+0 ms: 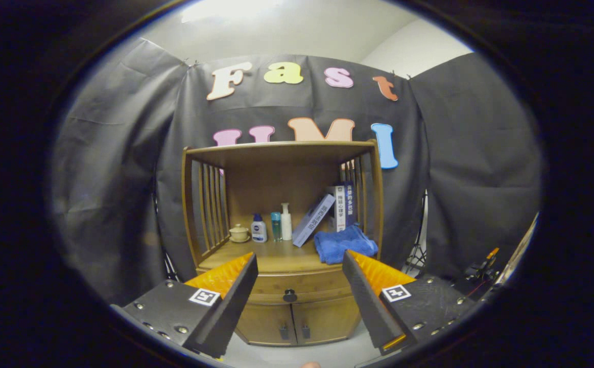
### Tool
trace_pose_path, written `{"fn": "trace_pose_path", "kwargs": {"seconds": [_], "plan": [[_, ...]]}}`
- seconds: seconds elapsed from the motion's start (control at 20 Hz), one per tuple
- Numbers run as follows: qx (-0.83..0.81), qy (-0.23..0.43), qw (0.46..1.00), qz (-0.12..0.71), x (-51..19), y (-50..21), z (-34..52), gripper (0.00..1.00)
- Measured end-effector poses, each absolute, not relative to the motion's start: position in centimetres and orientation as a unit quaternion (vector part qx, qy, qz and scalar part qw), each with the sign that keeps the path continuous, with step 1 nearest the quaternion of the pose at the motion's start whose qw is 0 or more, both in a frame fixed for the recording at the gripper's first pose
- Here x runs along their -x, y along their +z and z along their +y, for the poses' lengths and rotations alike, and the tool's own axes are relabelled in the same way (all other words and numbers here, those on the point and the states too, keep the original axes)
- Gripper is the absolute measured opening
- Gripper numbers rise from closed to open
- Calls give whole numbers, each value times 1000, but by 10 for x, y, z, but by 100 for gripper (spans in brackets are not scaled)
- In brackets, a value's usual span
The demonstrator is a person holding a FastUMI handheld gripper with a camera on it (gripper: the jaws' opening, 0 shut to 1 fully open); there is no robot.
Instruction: Pull open the drawer, take out the items inside it, and place them on the countertop above the cabinet.
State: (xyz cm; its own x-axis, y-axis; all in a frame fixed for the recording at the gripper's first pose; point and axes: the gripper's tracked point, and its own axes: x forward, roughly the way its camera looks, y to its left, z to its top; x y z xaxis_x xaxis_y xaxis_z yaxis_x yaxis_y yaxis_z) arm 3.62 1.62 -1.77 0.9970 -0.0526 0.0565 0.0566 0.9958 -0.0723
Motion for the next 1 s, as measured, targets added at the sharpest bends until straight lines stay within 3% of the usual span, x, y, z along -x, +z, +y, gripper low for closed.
{"fn": "trace_pose_path", "kwargs": {"seconds": [0.3, 0.9, 1.0], "plan": [[62, -25, 997, -26, -106, -60, 20, 99], [65, 13, 993, 94, -249, -236, 13, 100], [50, 24, 994, 99, -259, -254, 18, 73]]}}
